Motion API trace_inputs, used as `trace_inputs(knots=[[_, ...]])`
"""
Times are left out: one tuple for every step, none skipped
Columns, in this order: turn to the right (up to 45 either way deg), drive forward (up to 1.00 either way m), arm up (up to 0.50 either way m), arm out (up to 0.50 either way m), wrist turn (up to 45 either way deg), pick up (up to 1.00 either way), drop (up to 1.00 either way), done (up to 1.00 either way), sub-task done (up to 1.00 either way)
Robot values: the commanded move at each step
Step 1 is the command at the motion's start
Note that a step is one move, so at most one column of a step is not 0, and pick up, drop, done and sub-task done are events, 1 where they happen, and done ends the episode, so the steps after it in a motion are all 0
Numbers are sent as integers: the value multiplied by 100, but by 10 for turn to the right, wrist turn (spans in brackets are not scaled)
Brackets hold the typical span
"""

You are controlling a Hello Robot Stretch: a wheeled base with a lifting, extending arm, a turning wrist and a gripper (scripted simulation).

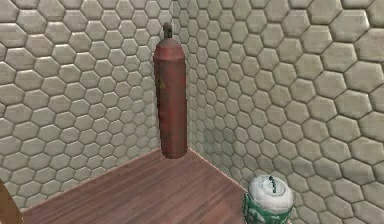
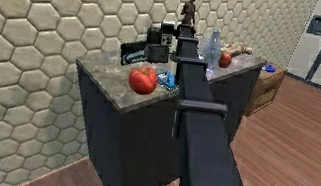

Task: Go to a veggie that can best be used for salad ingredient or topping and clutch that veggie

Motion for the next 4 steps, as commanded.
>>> trace_inputs(knots=[[0, 0, -10, 0, 0, 0, 0, 0, 0], [0, 0, 0, 0, 0, 100, 0, 0, 0], [0, 0, 10, 0, 0, 0, 0, 0, 0], [0, 0, 0, 0, 0, 0, 0, 100, 0]])
